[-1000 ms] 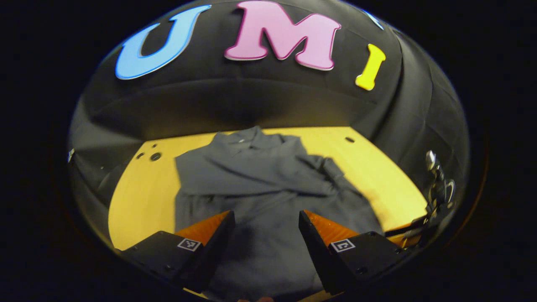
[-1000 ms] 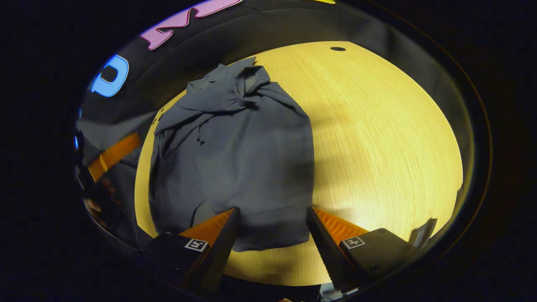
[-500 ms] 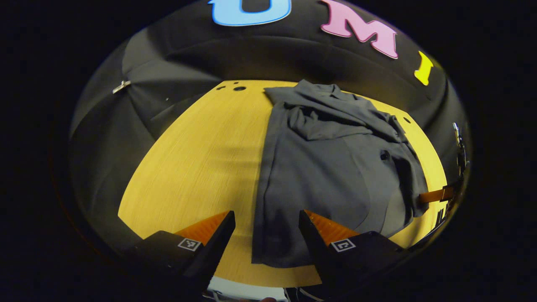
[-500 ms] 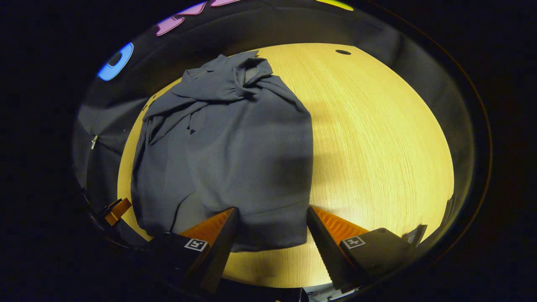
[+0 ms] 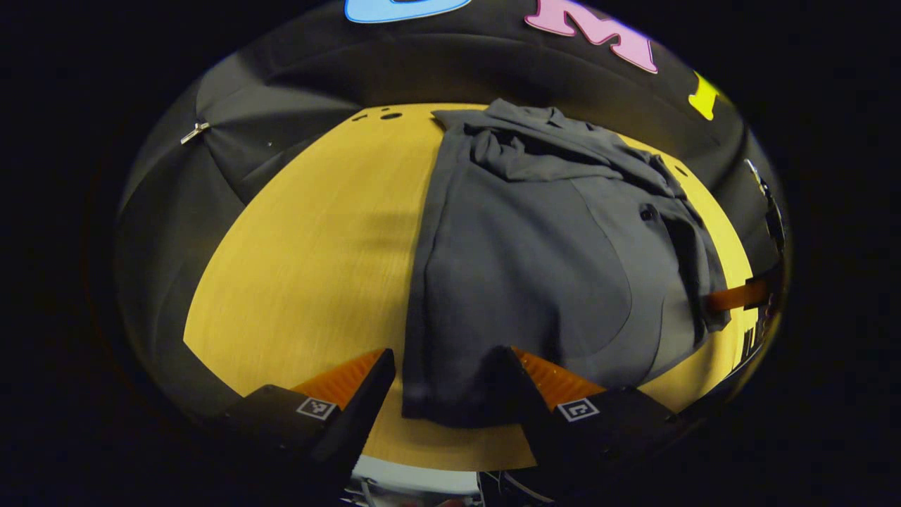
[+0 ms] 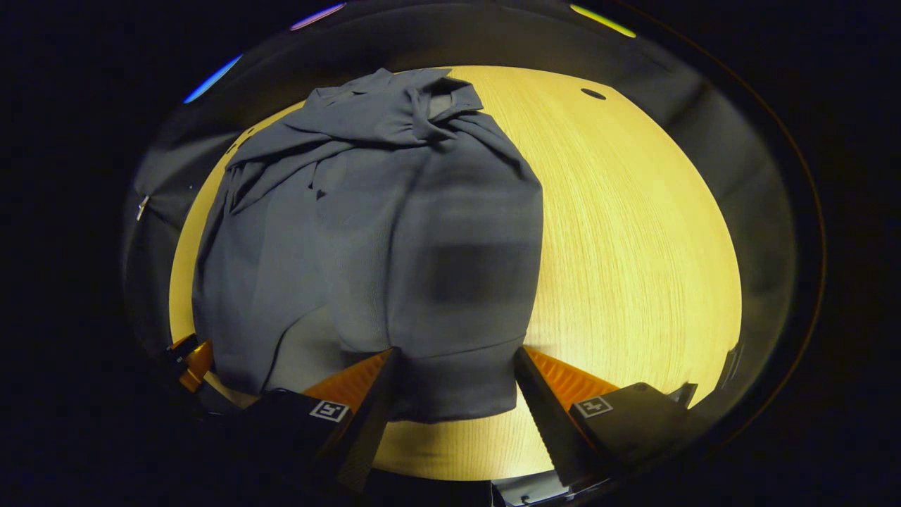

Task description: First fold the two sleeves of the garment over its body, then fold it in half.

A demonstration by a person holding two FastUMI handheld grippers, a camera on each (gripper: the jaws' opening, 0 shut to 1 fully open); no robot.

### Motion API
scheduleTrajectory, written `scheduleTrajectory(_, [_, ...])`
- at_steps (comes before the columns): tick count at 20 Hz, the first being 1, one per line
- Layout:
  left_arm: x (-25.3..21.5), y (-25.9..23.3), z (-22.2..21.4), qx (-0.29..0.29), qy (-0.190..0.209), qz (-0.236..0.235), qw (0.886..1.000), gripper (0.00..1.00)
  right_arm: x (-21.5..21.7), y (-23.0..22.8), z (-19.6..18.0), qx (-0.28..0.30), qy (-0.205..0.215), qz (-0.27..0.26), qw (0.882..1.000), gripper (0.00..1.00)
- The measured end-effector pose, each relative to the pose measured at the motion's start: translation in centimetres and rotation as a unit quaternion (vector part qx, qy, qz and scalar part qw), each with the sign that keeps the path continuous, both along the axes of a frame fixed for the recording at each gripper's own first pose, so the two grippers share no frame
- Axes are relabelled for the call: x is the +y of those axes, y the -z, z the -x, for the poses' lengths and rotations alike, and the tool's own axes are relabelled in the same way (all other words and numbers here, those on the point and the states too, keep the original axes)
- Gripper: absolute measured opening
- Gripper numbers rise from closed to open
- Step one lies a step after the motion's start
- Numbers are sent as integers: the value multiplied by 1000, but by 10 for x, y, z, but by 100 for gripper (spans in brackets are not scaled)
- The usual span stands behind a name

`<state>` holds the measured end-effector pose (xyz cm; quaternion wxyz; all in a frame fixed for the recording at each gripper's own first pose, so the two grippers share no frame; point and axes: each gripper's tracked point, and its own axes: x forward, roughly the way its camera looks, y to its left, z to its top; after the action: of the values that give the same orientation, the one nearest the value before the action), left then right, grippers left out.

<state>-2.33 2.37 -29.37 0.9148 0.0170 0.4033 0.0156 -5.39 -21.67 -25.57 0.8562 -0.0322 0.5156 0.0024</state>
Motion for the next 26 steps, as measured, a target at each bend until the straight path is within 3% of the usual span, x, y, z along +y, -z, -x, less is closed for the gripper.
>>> scheduleTrajectory(3, [0, -4, 2, 10, 1, 6, 1000, 94, 4, 1, 0, -12, 4, 3, 1000, 87])
scheduleTrajectory(4, [2, -5, 1, 15, 6, 7, 1000, 92, 5, 2, -1, -12, 1, 0, 1000, 79])
scheduleTrajectory(5, [3, -7, 0, 18, 13, 5, 1000, 89, 8, 0, -2, -12, 1, -6, 1000, 64])
scheduleTrajectory(6, [2, -6, -1, 22, 22, 5, 1000, 83, 10, -1, -4, -11, 3, -17, 1000, 63])
scheduleTrajectory(7, [-1, -6, -3, 25, 31, 4, 999, 72, 14, 0, -5, -13, 4, -35, 999, 30])
scheduleTrajectory(8, [-7, -1, -5, 29, 43, 3, 999, 67, 21, 0, -6, -12, 7, -62, 998, 32])
scheduleTrajectory(9, [-16, -1, -6, 30, 54, 4, 998, 51, 30, 0, -5, -6, 6, -95, 995, 18])
scheduleTrajectory(10, [-27, -3, -7, 28, 60, 8, 998, 41, 34, 2, -5, 1, 8, -118, 993, 18])
scheduleTrajectory(11, [-30, -5, -10, 21, 59, 10, 998, 26, 35, 2, -2, 4, 10, -131, 991, 8])
scheduleTrajectory(12, [-30, -5, -12, 13, 63, 13, 998, 10, 35, 1, -3, 4, 6, -137, 991, 8])
scheduleTrajectory(13, [-33, -7, -13, 9, 68, 17, 997, 7, 35, -1, -4, 3, 0, -138, 990, 6])
scheduleTrajectory(14, [-33, -6, -13, 14, 66, 21, 997, 6, 33, -1, -4, -1, -6, -130, 991, 6])
scheduleTrajectory(15, [-32, -8, -13, 17, 61, 29, 998, 6, 31, -3, -7, -9, -12, -122, 992, 14])
scheduleTrajectory(16, [-33, -13, -15, 14, 55, 39, 998, 6, 32, -7, -9, -17, -19, -120, 992, 5])
scheduleTrajectory(22, [-34, -59, -24, -24, 26, 95, 995, 5, 36, -43, -15, -57, -39, -135, 988, 6])
scheduleTrajectory(26, [-41, -96, -42, -63, 38, 115, 991, 5, 34, -65, -31, -80, -47, -134, 987, 6])
